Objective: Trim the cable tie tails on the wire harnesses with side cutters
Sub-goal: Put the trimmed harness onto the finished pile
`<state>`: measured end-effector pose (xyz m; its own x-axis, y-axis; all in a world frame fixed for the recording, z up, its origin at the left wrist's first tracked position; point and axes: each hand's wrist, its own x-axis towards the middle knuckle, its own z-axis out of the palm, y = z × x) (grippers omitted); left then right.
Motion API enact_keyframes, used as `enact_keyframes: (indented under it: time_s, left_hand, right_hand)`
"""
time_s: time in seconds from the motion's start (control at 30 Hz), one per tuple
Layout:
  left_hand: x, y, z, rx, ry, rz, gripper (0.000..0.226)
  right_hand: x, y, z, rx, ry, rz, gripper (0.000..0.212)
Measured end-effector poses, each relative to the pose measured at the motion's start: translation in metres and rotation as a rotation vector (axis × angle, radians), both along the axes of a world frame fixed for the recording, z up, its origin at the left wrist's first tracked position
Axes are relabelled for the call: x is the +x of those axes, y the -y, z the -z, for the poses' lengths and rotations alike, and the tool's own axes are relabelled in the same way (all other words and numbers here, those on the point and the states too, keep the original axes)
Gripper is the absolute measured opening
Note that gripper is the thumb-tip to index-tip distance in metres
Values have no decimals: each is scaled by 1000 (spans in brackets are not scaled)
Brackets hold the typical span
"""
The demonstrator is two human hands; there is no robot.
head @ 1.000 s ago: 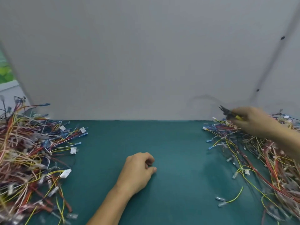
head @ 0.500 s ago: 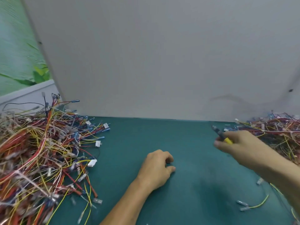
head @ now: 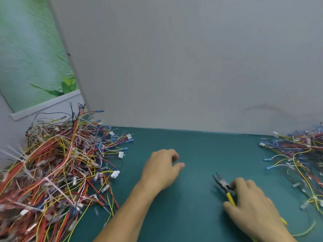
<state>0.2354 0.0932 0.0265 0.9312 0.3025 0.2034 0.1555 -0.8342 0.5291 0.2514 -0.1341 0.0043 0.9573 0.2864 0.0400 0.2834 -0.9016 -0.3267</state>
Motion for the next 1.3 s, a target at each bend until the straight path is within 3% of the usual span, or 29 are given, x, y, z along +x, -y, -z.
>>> enact_keyframes:
  time_s: [0.23, 0.3, 0.37, 0.43, 0.53, 0.77, 0.93, 1.13, 1.23, 1.3]
  left_hand:
    - [-4, -102, -48, 430, 44, -630, 40]
    - [-12, -132, -58, 457, 40, -794, 54]
    - [-21, -159, -64, 429, -76, -907, 71]
    - [-31, -178, -66, 372, -230, -977, 65]
    - [-48, -190, -62, 383, -318, -933, 7]
    - [-57, -179, -62, 397, -160, -881, 20]
    - [-47, -170, -74, 301, -74, -730, 34]
    - [-45, -150, -96, 332, 325, -715, 31]
    - [-39, -144, -102, 242, 110, -671, 35]
    - [-39, -141, -108, 201, 173, -640, 33]
  right_hand:
    - [3, 2, 4, -8, 32, -43, 27]
    - [3, 2, 5, -21, 47, -47, 28]
    - [4, 2, 6, -28, 59, -52, 28]
    - [5, 2, 7, -26, 64, -57, 28]
    - [5, 3, 8, -22, 76, -60, 28]
    - [5, 3, 8, -26, 76, -67, 27]
    - [5, 3, 7, -13, 77, -73, 24]
    - [5, 3, 7, -16, 76, -88, 22]
    - [5, 3, 7, -11, 66, -82, 22]
    - [6, 3, 7, -16, 68, -84, 23]
